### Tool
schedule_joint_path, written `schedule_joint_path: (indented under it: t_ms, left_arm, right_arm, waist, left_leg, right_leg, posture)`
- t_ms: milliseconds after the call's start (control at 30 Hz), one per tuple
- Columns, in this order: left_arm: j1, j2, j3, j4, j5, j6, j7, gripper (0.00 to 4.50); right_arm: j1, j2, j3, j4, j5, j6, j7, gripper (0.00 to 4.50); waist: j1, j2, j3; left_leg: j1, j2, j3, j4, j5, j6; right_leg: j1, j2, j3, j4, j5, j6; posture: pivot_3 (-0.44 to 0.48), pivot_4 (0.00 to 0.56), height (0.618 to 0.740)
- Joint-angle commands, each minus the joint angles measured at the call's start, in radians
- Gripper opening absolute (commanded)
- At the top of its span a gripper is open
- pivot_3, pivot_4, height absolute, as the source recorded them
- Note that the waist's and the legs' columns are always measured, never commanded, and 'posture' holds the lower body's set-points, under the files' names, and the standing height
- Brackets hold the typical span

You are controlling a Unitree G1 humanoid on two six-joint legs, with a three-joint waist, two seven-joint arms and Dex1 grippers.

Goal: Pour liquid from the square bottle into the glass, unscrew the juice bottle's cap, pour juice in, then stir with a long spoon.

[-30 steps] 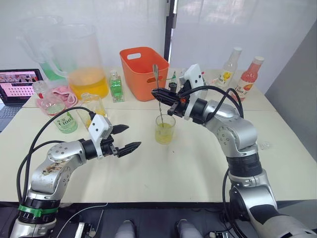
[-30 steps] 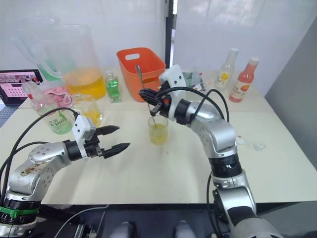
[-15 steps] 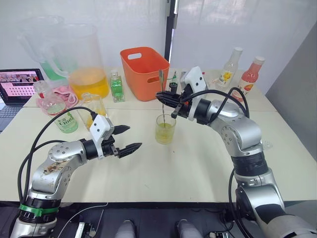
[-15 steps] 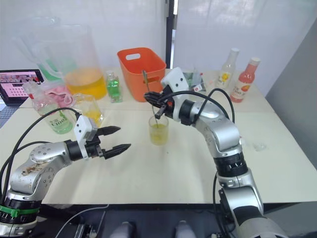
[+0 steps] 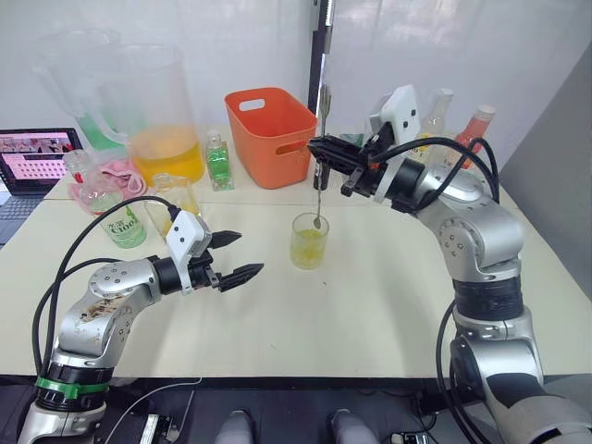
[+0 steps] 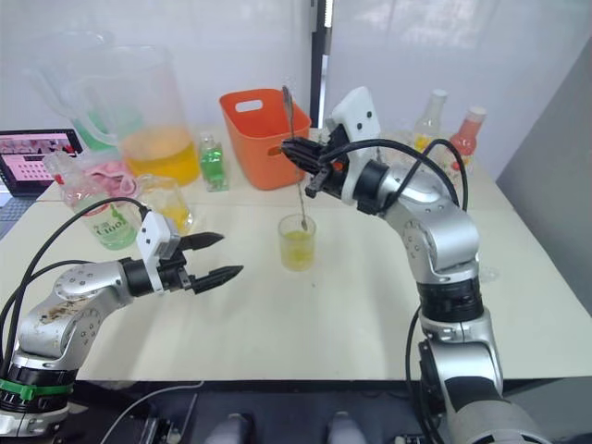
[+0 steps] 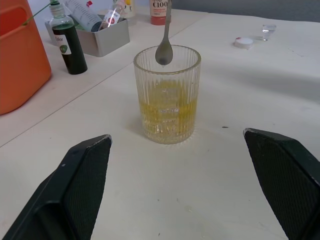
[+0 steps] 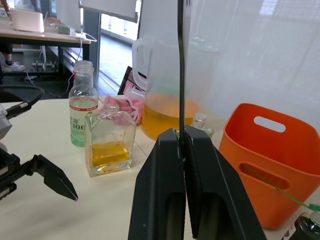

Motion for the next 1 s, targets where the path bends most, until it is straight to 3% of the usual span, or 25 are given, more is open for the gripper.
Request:
schedule_joint_path:
  t_ms: [33, 667, 933, 1000]
  left_arm:
    - [-0.012, 0.011, 0.015, -0.01, 0.004, -0.026, -0.01, 4.48]
    - [-0.032, 0.041, 0.039, 0.029, 0.003, -0.062, -0.061, 4.48]
    - [-0.031, 0.052, 0.059, 0.008, -0.038, -0.039, -0.09, 4.48]
    - [-0.038, 0.068, 0.084, 0.003, -0.066, -0.029, -0.105, 4.48]
  right_arm:
    - [-0.011, -0.014, -0.042, -0.057, 0.041, 0.025, -0.013, 0.0]
    - [-0.005, -0.087, -0.101, -0.099, 0.138, 0.127, -0.015, 0.0]
    - [-0.016, -0.188, -0.164, -0.065, 0.197, 0.157, 0.024, 0.0]
    - [-0.022, -0.265, -0.202, -0.03, 0.217, 0.202, 0.053, 0.0]
  waist:
    - [0.0, 0.0, 0.0]
    - [0.001, 0.0, 0.0]
    - [0.004, 0.0, 0.0]
    - [0.003, 0.0, 0.0]
  left_leg:
    - [0.0, 0.0, 0.0, 0.0, 0.0, 0.0]
    - [0.0, 0.0, 0.0, 0.0, 0.0, 0.0]
    - [0.0, 0.0, 0.0, 0.0, 0.0, 0.0]
    - [0.0, 0.0, 0.0, 0.0, 0.0, 0.0]
  right_leg:
    - [0.0, 0.0, 0.0, 0.0, 0.0, 0.0]
    - [0.0, 0.0, 0.0, 0.0, 0.0, 0.0]
    - [0.0, 0.0, 0.0, 0.0, 0.0, 0.0]
    - [0.0, 0.0, 0.0, 0.0, 0.0, 0.0]
  posture:
    - [0.0, 0.15, 0.703]
    - [0.0, 0.15, 0.703]
    - [0.0, 0.15, 0.703]
    - [0.0, 0.15, 0.703]
